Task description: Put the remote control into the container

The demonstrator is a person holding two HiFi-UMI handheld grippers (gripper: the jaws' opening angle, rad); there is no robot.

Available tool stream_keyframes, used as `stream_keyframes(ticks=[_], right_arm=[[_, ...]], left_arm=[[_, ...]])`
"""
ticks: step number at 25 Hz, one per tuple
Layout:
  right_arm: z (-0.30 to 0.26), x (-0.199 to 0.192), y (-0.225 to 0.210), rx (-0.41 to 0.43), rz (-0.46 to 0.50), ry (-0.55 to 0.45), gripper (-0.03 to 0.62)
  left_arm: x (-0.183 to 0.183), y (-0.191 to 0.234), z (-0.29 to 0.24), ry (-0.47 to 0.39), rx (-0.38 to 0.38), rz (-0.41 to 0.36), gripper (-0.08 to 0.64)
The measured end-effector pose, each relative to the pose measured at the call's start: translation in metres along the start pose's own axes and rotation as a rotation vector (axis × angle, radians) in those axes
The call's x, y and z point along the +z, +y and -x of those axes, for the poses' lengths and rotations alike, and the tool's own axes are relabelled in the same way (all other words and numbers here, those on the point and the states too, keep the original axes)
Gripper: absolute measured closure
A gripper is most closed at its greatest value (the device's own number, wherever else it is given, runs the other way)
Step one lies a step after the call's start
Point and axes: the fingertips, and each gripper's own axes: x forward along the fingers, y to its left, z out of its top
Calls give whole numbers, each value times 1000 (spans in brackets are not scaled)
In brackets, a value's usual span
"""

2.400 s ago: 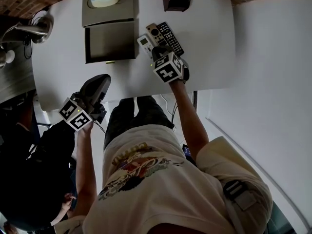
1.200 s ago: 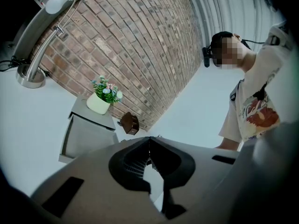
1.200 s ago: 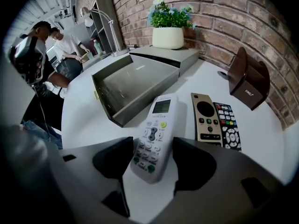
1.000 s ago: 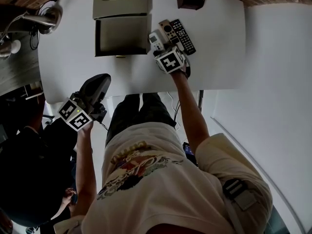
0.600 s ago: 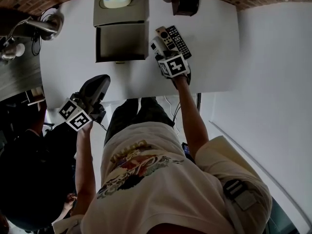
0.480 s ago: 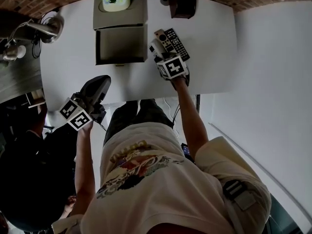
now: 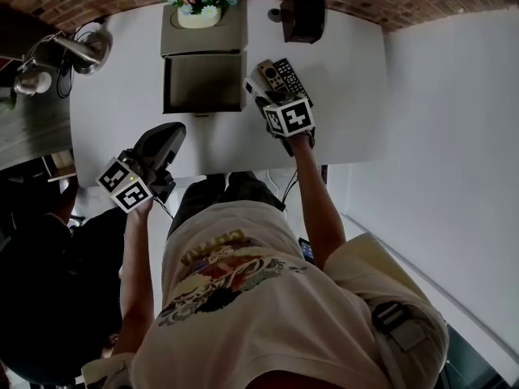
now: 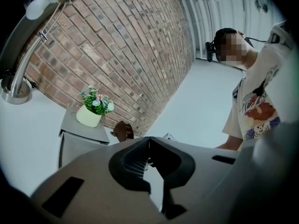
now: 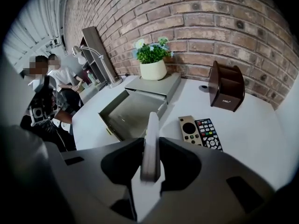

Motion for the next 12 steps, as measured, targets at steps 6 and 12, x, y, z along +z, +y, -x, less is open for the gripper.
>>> stream_keyframes(ticks=[6, 12], right_arm=[[-6, 29, 21, 52, 32, -31, 485], [-30, 46, 55, 114, 108, 11, 484]], left_arm=[[0, 8, 12, -26, 25, 9, 554], [5, 20, 37, -62, 68, 11, 555]])
